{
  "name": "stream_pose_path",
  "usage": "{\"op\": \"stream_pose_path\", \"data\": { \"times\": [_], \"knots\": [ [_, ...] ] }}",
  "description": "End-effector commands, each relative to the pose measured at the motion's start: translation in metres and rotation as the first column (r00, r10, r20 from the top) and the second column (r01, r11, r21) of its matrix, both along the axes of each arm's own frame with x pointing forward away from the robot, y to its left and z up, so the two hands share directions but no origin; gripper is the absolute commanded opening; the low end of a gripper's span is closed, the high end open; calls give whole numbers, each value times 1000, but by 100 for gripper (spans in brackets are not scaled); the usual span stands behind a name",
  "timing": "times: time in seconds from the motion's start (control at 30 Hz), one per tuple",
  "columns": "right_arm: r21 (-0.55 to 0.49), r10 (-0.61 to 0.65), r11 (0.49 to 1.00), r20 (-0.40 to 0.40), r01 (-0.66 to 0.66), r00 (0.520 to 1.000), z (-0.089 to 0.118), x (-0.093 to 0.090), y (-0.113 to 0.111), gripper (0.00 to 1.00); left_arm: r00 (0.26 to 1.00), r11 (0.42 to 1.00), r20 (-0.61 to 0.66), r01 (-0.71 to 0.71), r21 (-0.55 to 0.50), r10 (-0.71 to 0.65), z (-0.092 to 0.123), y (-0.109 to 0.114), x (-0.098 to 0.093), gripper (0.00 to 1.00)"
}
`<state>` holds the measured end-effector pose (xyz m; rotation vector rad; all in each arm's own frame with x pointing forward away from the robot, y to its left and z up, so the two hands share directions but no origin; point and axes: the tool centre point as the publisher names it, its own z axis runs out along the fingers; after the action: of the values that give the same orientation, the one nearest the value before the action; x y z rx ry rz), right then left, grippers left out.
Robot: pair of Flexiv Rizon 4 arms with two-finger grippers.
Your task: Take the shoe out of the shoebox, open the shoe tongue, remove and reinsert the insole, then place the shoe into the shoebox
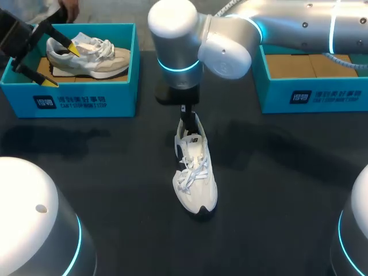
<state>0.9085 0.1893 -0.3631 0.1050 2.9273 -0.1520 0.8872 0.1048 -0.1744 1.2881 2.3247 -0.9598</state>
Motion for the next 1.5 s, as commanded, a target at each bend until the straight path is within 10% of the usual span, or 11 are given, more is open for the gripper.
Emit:
{"op": "stream_pose_path", "data": {
  "times": [0.03,0.2,0.53,0.7,1.03,1.5],
  "knots": [
    [7,-1,1000,-4,1,1000,-5,3,-1,92,1000,1000,0,0,3,0,0,0,-1,100],
    [10,7,1000,-7,-7,1000,-9,5,-1,50,1000,1000,0,0,3,0,0,0,-1,100],
    [-3,10,1000,-27,-10,1000,-20,1,3,39,1000,1000,0,0,3,0,0,0,-1,100],
    [-25,-1,1000,-35,0,999,-21,-4,1,2,1000,1000,0,0,3,0,0,0,-1,100],
    [-42,-51,998,-13,51,999,15,-15,3,0,1000,1000,0,0,3,0,0,0,-1,100],
    [4,-5,1000,17,4,1000,131,-40,0,0,1000,1000,0,0,3,0,0,0,-1,100]
  ]
}}
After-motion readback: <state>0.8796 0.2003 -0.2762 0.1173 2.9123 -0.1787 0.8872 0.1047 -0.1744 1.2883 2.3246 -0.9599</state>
